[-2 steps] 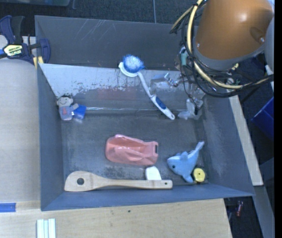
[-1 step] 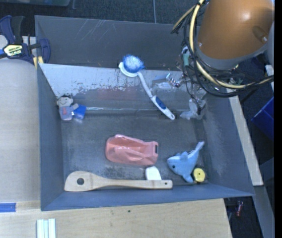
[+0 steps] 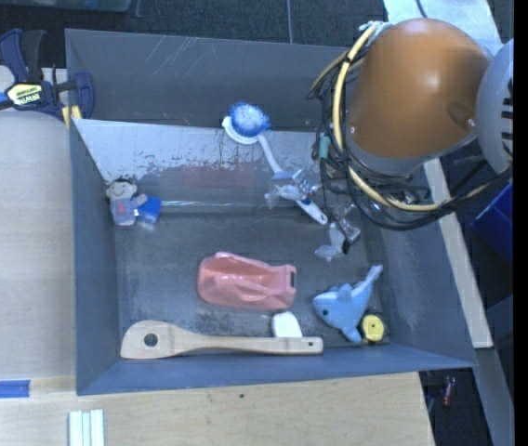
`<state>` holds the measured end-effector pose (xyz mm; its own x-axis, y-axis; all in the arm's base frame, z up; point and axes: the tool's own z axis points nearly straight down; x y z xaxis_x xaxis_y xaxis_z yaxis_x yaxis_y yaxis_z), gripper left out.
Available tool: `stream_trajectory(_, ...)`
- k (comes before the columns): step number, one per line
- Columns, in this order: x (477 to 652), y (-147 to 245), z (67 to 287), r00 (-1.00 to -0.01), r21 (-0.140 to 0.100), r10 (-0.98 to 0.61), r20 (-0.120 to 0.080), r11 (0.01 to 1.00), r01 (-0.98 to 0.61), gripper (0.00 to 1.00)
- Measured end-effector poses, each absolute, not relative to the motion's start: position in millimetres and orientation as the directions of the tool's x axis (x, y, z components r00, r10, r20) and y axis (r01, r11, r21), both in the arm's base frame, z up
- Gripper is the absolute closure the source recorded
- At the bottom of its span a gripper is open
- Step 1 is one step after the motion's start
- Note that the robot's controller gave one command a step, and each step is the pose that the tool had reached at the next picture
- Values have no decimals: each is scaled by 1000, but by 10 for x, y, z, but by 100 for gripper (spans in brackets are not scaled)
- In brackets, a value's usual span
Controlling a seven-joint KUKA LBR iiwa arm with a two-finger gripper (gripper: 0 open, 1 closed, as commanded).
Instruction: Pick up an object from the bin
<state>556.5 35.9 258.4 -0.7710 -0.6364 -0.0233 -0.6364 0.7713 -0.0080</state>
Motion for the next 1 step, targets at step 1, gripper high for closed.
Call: stream_trajectory(1,5888,-3,2253,-542,-25,-840,-25,542,-840,0)
